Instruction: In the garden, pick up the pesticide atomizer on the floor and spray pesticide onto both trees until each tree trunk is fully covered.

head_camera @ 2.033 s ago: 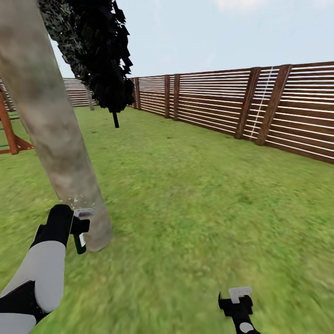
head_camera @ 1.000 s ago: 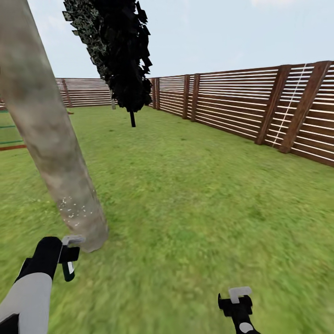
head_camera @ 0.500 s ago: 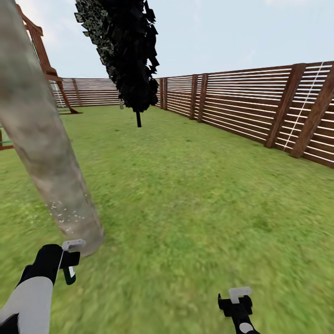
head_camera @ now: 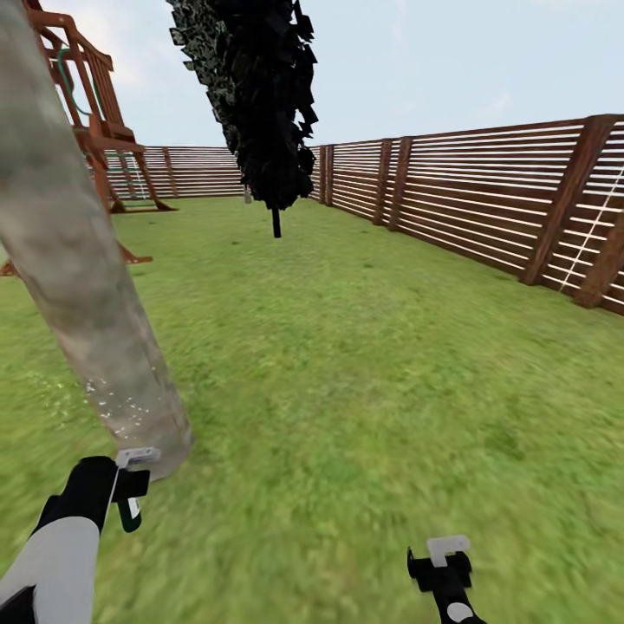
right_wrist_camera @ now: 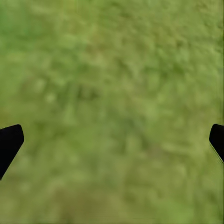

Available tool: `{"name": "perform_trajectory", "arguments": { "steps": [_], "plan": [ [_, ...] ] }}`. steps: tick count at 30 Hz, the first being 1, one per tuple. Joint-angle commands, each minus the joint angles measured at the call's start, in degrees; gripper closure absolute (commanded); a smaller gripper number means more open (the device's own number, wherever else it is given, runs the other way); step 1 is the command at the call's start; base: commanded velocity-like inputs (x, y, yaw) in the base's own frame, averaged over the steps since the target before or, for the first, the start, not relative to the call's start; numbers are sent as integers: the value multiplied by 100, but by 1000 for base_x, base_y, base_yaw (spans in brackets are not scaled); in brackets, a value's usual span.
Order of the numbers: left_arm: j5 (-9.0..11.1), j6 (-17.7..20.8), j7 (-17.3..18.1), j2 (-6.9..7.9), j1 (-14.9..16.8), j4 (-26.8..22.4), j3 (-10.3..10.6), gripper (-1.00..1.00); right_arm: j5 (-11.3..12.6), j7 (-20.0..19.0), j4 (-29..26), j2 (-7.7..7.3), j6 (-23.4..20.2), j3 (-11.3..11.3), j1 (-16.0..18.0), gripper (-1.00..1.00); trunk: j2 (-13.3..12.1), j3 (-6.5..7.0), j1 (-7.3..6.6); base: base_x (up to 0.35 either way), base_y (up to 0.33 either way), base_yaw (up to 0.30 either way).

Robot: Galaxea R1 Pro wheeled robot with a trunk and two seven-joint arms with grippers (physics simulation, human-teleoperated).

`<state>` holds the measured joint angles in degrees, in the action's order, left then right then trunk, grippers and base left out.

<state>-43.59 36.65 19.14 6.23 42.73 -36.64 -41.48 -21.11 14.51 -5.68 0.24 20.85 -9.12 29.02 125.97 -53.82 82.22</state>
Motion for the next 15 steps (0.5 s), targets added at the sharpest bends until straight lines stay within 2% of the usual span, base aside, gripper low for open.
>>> {"name": "perform_trajectory", "arguments": {
  "steps": [1, 7, 15],
  "plan": [
    [-62, 9, 55, -7, 7, -9, -27, 100, -60, 20, 5, 2, 16, -46, 2, -100, 2, -5, 1, 200, -230, 277],
    [-117, 1, 55, 38, -4, -12, -2, 100, -60, 20, 5, 2, 16, -46, 7, -100, 2, -5, 1, 180, -234, 277],
    [-85, 0, 55, -13, -10, -1, 33, 100, -60, 20, 5, 2, 16, -46, 3, -100, 2, -5, 1, 166, -239, 247]
  ]
}}
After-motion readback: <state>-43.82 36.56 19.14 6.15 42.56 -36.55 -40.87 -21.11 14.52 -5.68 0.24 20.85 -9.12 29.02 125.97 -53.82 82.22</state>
